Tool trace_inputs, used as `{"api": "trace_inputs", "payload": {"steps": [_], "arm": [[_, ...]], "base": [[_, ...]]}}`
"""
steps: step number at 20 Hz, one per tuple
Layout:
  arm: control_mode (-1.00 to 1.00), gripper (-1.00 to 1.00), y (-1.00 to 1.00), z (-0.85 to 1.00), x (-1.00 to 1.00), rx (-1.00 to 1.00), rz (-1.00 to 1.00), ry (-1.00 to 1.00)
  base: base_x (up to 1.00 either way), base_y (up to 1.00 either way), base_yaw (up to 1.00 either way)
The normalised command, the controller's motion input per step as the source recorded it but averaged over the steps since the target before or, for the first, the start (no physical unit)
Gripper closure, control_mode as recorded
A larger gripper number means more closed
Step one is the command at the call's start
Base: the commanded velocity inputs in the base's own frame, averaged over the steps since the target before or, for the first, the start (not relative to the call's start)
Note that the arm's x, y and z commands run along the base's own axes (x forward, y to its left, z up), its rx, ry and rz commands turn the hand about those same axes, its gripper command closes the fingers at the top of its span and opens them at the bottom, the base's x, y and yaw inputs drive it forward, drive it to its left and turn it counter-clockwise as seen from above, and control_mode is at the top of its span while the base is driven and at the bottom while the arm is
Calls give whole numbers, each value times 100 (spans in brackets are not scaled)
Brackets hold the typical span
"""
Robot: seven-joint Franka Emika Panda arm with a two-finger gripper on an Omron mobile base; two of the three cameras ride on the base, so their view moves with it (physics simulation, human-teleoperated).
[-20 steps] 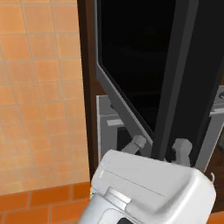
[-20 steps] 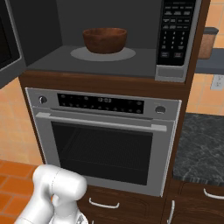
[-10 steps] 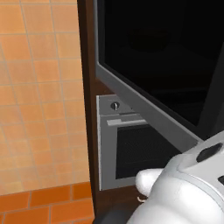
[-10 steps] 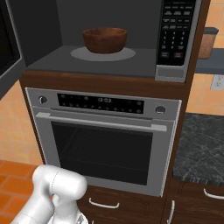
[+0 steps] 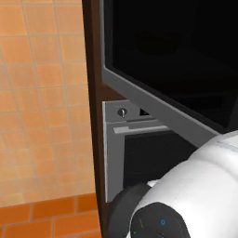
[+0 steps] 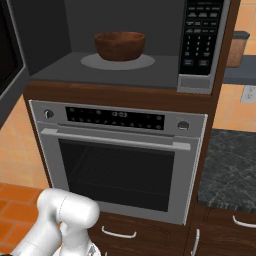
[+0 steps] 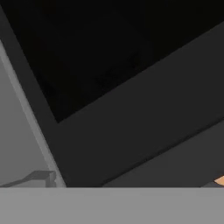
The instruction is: Open the microwave, place the bowl with waffle inside the microwave, then close the microwave door and turn it on.
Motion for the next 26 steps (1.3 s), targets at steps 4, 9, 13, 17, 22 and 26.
{"api": "trace_inputs", "payload": {"steps": [4, 9, 13, 17, 22, 26], "arm": [[-100, -100, -1, 0, 97, 9, -12, 0], [-100, -100, -15, 0, 100, 13, -11, 0], [-100, -100, -12, 0, 100, 16, -8, -5], [-100, -100, -11, 0, 99, 18, -5, -6], [-100, -100, -1, -2, 100, 16, -1, 0], [-100, -100, 0, -6, 100, 16, 0, 0]], "base": [[0, 0, 0], [0, 0, 0], [0, 0, 0], [0, 0, 0], [0, 0, 0], [0, 0, 0]]}}
